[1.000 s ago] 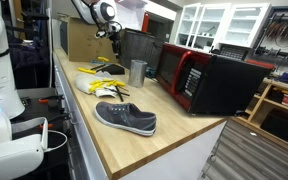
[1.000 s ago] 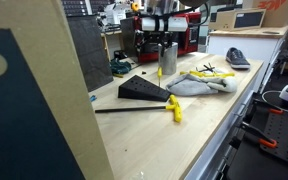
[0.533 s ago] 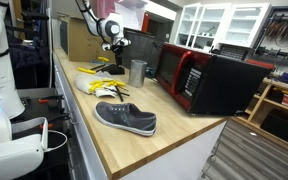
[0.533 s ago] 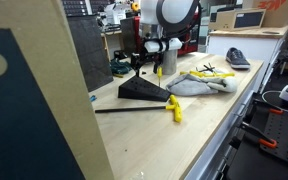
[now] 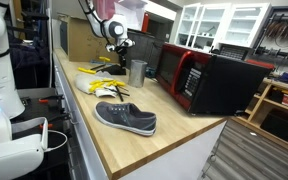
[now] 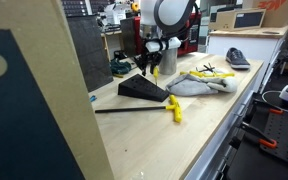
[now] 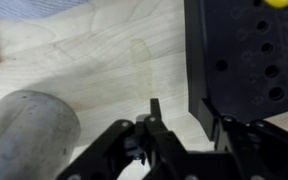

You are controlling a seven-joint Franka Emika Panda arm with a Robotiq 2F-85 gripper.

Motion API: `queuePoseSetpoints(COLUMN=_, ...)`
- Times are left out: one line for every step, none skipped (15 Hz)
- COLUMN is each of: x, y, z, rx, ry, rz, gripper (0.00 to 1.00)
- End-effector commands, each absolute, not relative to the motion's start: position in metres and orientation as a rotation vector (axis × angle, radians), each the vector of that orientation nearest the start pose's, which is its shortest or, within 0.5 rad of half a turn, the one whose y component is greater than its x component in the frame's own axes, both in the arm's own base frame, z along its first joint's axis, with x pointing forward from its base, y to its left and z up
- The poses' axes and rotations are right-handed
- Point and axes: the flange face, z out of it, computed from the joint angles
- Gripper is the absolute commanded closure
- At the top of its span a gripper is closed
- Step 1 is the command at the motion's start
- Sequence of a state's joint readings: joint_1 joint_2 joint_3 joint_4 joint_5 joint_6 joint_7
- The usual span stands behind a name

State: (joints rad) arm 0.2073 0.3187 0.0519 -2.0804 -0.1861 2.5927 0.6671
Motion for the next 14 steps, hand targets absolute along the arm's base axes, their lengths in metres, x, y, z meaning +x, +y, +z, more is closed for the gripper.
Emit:
queuePoseSetpoints(x=0.577, y=0.158, z=0.295, rx=-3.126, ry=0.382, rz=-0.322, gripper=0.87)
queuePoseSetpoints(x=0.575, y=0.161, z=0.293, rx=-3.128, ry=0.37, rz=-0.318, gripper=0.93)
queuePoseSetpoints(x=0.572, y=0.165, z=0.292, rx=-3.129, ry=0.361, rz=-0.315, gripper=1.0)
queuePoseSetpoints(x=0.571, y=0.168, z=0.289, rx=-3.128, ry=0.355, rz=-0.316, gripper=1.0)
queuePoseSetpoints(x=0.57, y=0.171, z=0.286, rx=-3.129, ry=0.354, rz=-0.314, gripper=1.0)
queuePoseSetpoints(x=0.569, y=0.174, z=0.285, rx=-3.134, ry=0.355, rz=-0.32, gripper=1.0)
queuePoseSetpoints(x=0.568, y=0.175, z=0.284, rx=-3.14, ry=0.356, rz=-0.328, gripper=1.0)
queuePoseSetpoints(x=0.567, y=0.177, z=0.283, rx=-3.143, ry=0.36, rz=-0.346, gripper=1.0)
queuePoseSetpoints(x=0.567, y=0.178, z=0.282, rx=-3.151, ry=0.357, rz=-0.361, gripper=1.0)
queuePoseSetpoints(x=0.566, y=0.178, z=0.282, rx=-3.158, ry=0.368, rz=-0.384, gripper=1.0)
queuePoseSetpoints(x=0.566, y=0.179, z=0.281, rx=-3.164, ry=0.375, rz=-0.409, gripper=1.0)
queuePoseSetpoints(x=0.566, y=0.179, z=0.281, rx=-3.171, ry=0.393, rz=-0.433, gripper=1.0)
queuePoseSetpoints(x=0.566, y=0.18, z=0.281, rx=-3.174, ry=0.41, rz=-0.46, gripper=1.0)
queuePoseSetpoints(x=0.566, y=0.181, z=0.282, rx=-3.176, ry=0.427, rz=-0.487, gripper=1.0)
